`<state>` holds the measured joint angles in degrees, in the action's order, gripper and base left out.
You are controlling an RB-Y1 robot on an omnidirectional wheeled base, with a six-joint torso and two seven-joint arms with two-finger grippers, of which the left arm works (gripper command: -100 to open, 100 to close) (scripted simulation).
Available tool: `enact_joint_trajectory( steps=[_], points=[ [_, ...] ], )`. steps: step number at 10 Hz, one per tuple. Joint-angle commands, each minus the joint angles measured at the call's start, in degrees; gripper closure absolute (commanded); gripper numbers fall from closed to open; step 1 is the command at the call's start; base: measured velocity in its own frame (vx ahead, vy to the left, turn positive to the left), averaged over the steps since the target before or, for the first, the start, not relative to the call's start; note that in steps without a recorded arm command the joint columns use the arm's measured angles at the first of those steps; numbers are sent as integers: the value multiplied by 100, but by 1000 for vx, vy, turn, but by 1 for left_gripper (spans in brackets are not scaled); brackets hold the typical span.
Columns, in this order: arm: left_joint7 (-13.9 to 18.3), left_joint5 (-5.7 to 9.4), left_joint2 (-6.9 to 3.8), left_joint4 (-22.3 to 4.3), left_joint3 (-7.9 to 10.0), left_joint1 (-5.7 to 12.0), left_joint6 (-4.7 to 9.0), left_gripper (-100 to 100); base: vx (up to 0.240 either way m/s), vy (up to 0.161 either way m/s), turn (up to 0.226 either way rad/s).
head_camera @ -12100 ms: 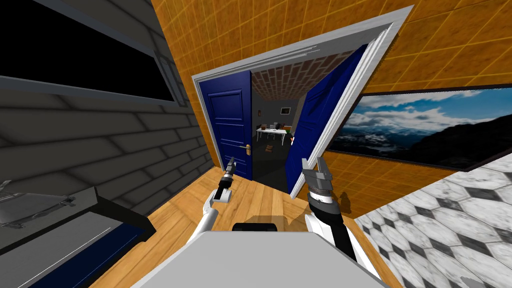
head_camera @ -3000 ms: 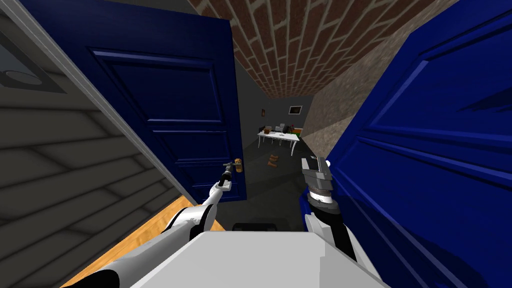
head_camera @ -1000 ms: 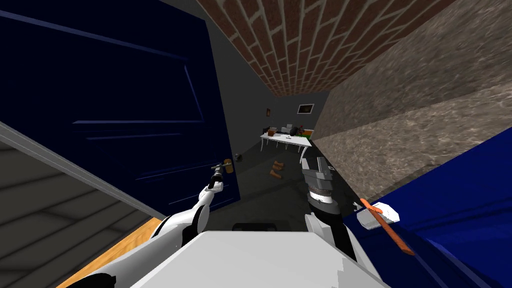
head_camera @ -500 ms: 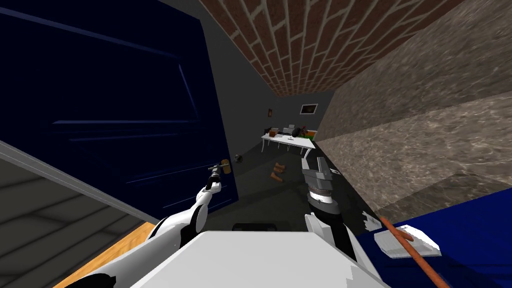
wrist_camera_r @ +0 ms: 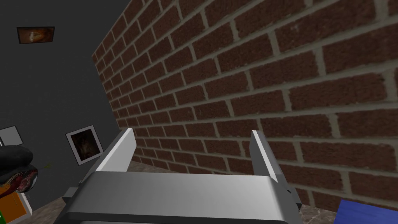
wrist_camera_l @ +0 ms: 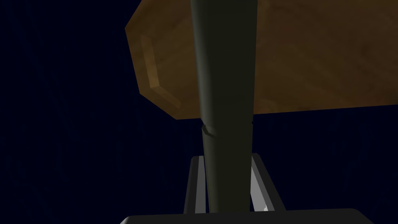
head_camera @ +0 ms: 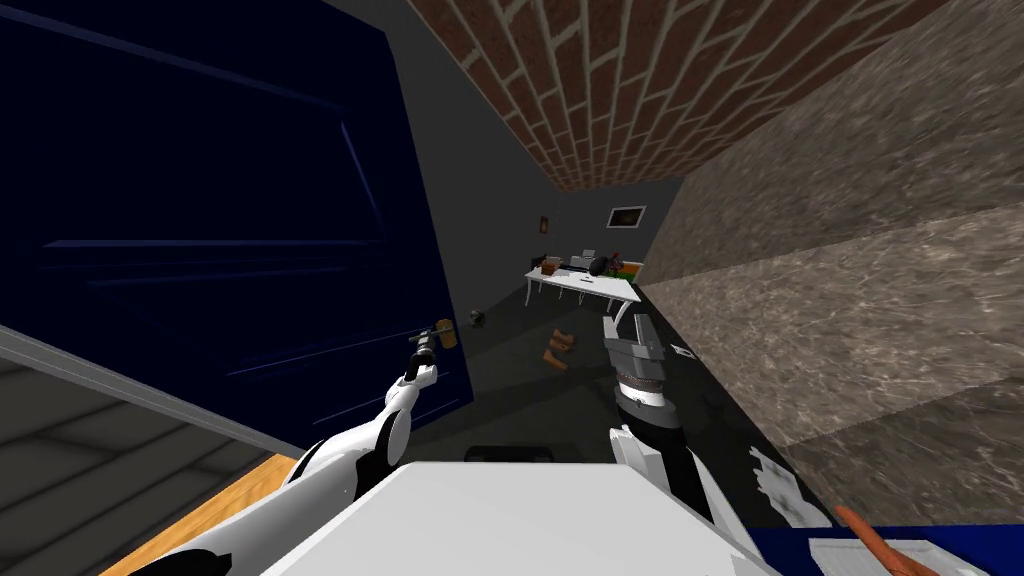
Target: Push the door open
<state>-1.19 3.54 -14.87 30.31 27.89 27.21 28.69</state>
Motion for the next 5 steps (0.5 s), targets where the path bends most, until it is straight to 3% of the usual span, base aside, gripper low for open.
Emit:
enact_joint_trajectory(
  steps=[1, 3, 5],
  points=[
    [-16, 21, -35, 24, 53, 1, 21, 100, 149, -65, 48],
    [-27, 29, -42, 45, 79, -44, 14, 100, 106, -53, 48],
    [-77, 73, -104, 58, 217, -77, 5, 100, 143, -39, 52]
  ],
)
